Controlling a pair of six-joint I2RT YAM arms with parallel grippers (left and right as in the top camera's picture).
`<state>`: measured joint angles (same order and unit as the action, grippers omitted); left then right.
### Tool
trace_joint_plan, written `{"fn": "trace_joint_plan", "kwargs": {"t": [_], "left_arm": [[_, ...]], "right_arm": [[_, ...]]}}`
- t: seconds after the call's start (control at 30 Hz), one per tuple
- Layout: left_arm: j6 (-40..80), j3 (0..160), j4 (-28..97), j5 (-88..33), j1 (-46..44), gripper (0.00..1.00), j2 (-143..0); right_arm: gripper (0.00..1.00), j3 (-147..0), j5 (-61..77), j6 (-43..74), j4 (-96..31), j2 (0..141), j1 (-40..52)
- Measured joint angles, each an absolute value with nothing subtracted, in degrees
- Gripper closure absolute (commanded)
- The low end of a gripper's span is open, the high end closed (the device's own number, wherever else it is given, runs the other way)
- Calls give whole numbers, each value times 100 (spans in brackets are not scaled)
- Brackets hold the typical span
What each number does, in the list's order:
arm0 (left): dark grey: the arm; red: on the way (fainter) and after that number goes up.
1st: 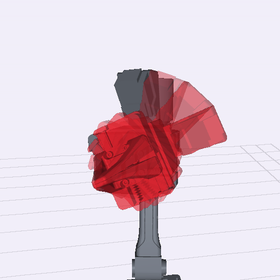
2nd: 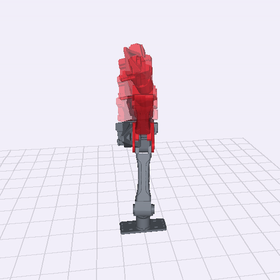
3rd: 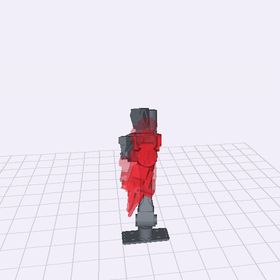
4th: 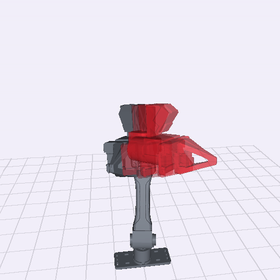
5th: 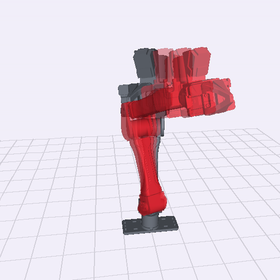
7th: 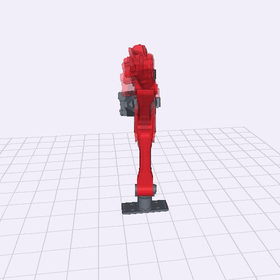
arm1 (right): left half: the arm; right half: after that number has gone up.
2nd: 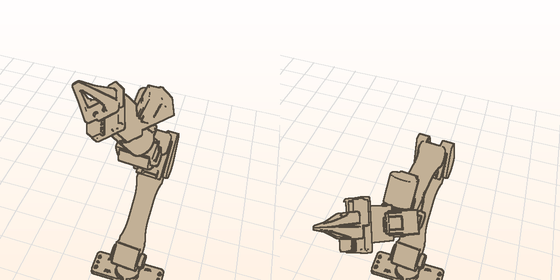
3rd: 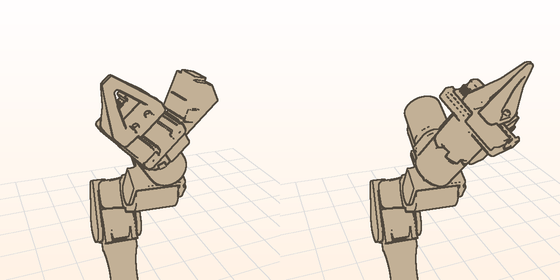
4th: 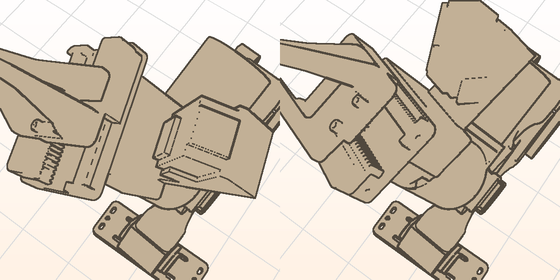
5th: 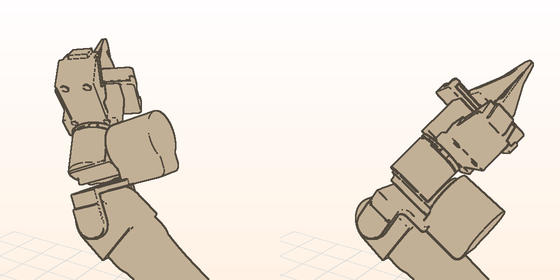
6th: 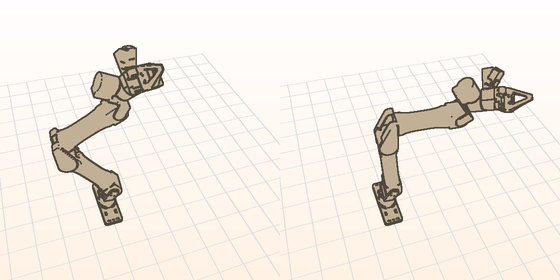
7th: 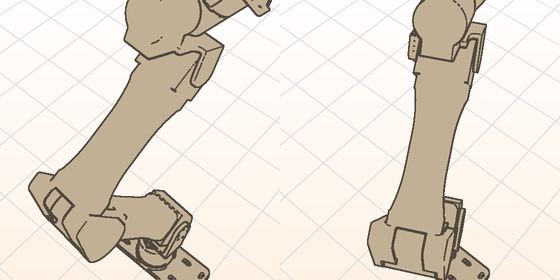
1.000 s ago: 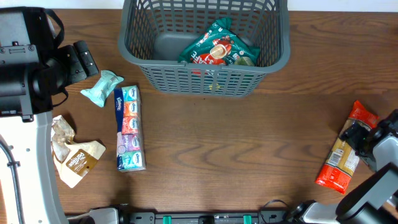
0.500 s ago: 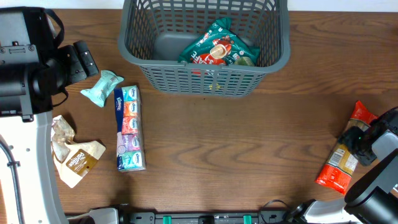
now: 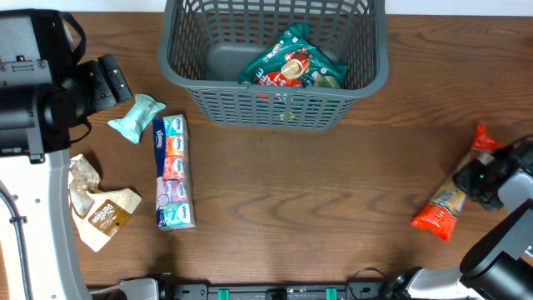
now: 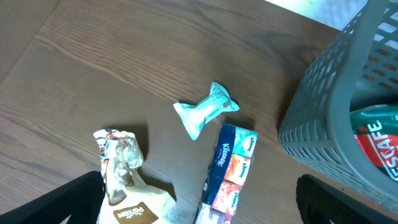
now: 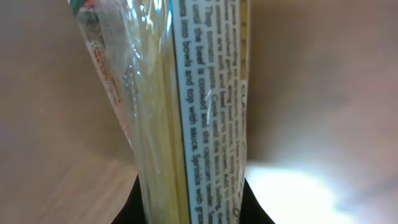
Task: Pack container
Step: 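Carry the spaghetti pack into the basket and open the right gripper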
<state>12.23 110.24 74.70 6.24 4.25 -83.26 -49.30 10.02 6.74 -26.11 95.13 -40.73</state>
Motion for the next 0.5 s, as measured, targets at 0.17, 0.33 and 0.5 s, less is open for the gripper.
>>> {"fn": "trace_joint_plan", "kwargs": {"t": [0.17,0.33,0.5], "left_arm": [[1223,11024,7470,624,425,1,-8326],[1223,11024,7470,626,425,1,-8326],[1223,11024,7470,626,425,1,-8326]], "right_arm": [[99,-5341,1441,628,-3269,9465,-3249],[99,-6733,1584,329,-3944,9139,-2279],[99,-8519,1649,191,-3986,8890,-1437]]}}
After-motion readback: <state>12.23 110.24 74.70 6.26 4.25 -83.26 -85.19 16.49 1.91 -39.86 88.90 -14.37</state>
